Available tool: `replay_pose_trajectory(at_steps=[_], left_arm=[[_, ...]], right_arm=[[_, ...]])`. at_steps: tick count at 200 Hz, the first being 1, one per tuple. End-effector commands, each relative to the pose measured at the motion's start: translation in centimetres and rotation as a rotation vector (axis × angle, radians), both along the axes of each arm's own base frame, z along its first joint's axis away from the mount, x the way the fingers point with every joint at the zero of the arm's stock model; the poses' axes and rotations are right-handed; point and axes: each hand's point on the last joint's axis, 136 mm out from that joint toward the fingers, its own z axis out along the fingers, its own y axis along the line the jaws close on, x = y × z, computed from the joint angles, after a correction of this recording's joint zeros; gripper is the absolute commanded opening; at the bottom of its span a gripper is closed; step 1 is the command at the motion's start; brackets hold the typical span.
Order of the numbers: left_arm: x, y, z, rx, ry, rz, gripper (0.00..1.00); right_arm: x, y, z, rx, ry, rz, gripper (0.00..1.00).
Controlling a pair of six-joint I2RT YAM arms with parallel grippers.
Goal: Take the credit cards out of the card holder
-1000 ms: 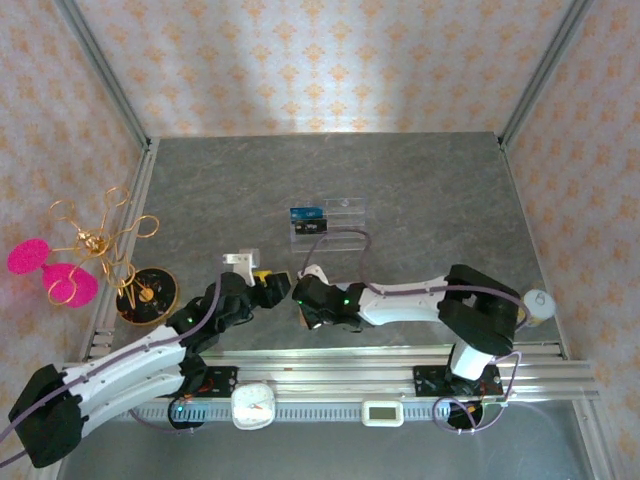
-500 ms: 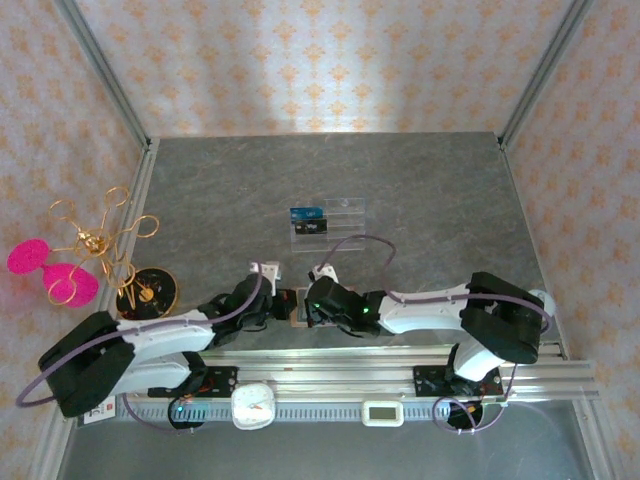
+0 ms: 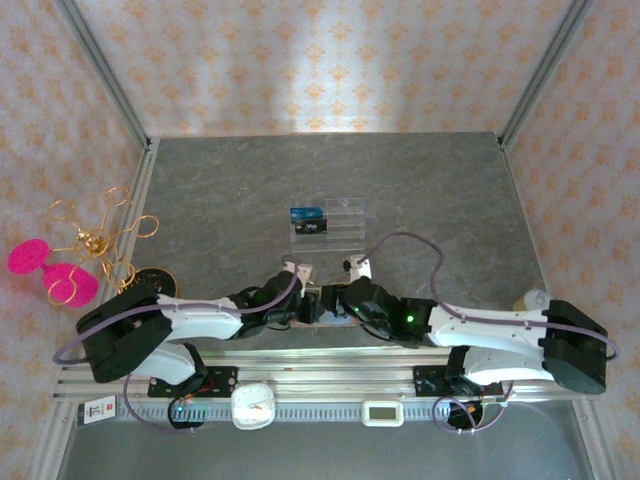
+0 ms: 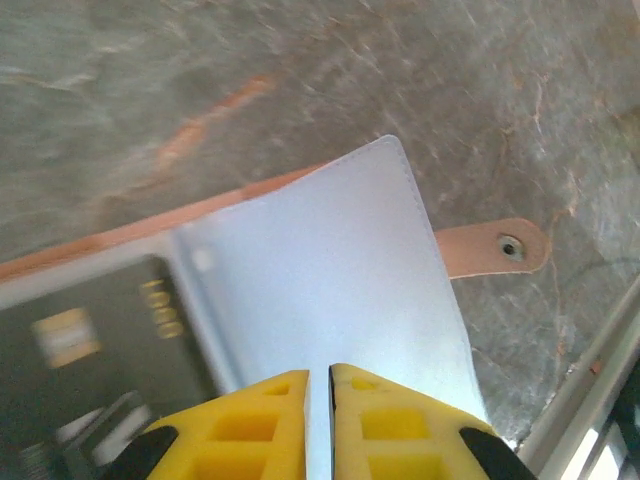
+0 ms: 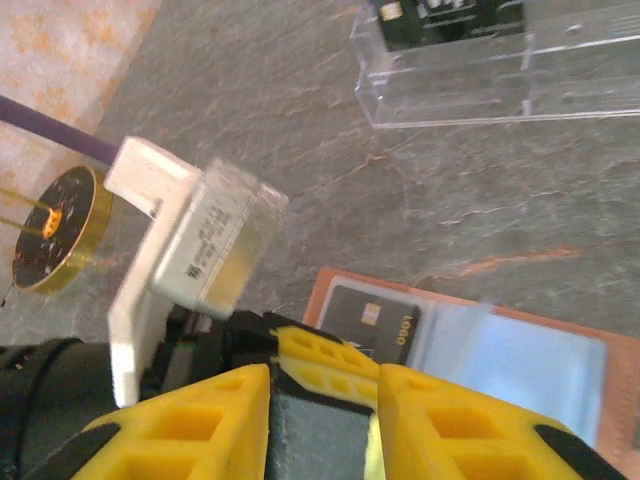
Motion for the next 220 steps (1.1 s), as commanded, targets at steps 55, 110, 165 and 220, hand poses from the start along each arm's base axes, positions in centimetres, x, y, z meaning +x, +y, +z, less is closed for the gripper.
replay_pose_trajectory(at_steps=[55, 110, 165, 220], left_arm=[[-0.5, -0.4, 1.3, -0.028, -0.007, -0.010, 0.27], [1.4, 6.5, 0.4, 0.022, -0.043, 0.182, 0.17], [1.5, 7.2, -2.0, 0.108, -0.031, 0.174, 0.12], [0.6, 8.3, -3.9, 0.160, 0.010, 0.178, 0.05]], right_arm=[[-0.3, -2.1, -0.8, -0.008, 0.032, -0.065, 0.32], [-1.4, 4.3, -2.9, 0.042, 0.234, 0.208, 0.20], [-0.4, 5.0, -6.5, 0.030, 0.365, 0.190, 0.24], [0.7, 4.0, -8.7, -0.011, 0.416, 0.118, 0.25]])
